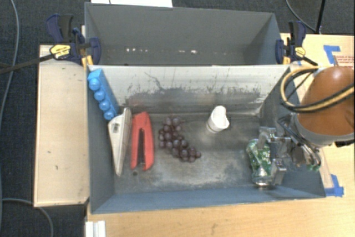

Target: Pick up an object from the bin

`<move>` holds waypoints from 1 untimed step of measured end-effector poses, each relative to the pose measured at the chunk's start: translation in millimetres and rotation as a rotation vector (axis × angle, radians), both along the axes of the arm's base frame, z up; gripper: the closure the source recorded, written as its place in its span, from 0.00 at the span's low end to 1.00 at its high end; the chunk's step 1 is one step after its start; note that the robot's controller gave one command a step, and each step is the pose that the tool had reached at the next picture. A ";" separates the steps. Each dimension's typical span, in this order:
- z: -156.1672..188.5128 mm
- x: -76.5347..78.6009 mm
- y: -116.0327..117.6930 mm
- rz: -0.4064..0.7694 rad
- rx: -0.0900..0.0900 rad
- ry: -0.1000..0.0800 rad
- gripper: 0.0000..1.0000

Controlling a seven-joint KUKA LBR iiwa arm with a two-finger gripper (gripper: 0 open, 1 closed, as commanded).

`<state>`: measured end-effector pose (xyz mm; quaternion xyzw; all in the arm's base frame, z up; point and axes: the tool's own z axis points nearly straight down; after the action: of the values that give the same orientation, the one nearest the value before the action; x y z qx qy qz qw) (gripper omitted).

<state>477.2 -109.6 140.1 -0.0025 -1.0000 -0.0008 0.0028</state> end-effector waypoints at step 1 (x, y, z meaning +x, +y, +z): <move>4.3 1.9 0.4 0.006 -0.002 -0.008 0.00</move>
Offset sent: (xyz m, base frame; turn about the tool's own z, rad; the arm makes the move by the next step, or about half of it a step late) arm 0.0182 -0.0062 -0.0701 0.0611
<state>479.1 -109.2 144.4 0.0004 -1.0000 0.0002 -0.0012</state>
